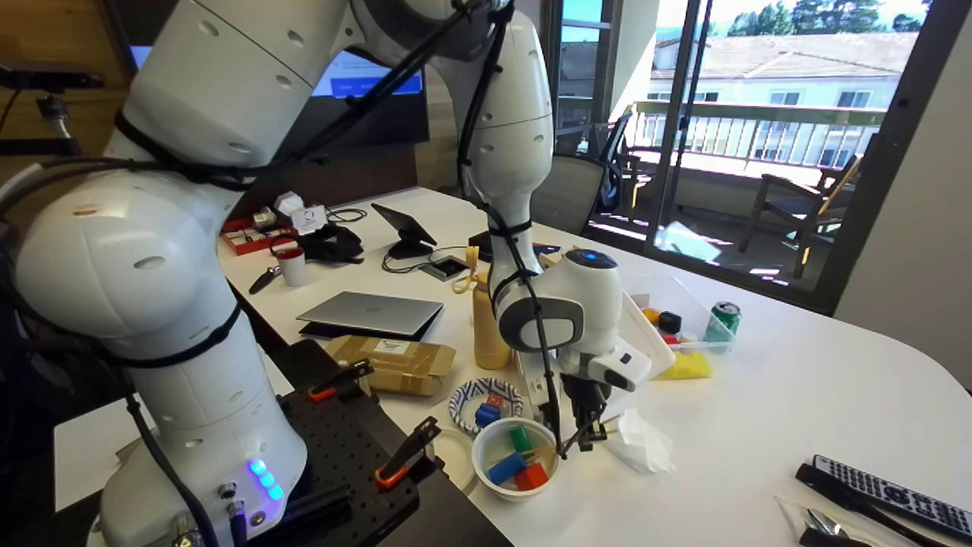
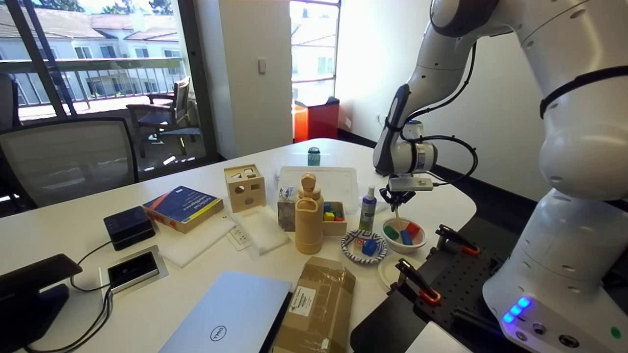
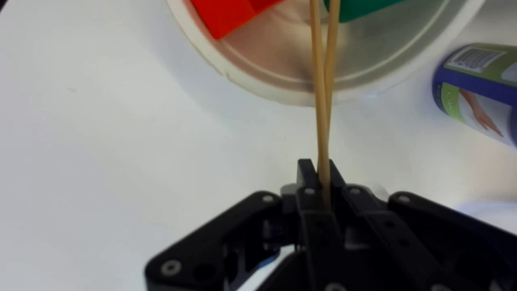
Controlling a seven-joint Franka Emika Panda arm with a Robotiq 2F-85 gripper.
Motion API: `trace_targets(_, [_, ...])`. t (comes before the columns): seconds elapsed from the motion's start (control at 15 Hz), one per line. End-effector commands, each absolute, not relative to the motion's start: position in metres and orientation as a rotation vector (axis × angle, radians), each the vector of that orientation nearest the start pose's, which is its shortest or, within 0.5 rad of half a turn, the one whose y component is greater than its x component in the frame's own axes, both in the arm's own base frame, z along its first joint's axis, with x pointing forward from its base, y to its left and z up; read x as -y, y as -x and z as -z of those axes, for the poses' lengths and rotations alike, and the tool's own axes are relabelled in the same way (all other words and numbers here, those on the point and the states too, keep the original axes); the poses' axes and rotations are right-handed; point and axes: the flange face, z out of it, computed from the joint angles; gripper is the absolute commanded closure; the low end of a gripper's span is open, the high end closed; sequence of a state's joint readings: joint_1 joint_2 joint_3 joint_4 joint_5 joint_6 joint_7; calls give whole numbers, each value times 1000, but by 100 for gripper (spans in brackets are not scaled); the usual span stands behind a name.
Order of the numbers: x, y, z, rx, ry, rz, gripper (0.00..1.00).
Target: Pick up the sticks and mix the objects in the box
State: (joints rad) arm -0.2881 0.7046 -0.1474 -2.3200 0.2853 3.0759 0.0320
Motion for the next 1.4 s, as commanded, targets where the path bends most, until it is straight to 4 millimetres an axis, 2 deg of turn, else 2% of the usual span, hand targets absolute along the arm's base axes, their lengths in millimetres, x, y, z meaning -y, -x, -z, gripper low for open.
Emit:
trace_targets(0.0, [219, -422, -87, -1158, 3032, 159, 98])
trace_targets(0.2, [208, -420, -119, -1191, 3042, 264, 98])
trace_targets(0.33, [201, -415, -150, -1236, 3038, 356, 98])
trace_targets(0.67, [206, -416, -219, -1330, 3034, 837, 98])
trace_targets(0.8, [197, -424, -243, -1342, 3010, 1058, 98])
trace_targets(0.93, [177, -436, -264, -1348, 2947, 1265, 98])
trace_targets(1.0, [167, -467, -288, -1336, 2915, 1327, 98])
trace_targets(1.07, [149, -476, -294, -1321, 2892, 1396, 98])
trace_targets(1.13, [134, -490, -310, -1295, 2863, 1495, 98])
trace_targets(1.33, [90, -512, -334, -1231, 2790, 1672, 98])
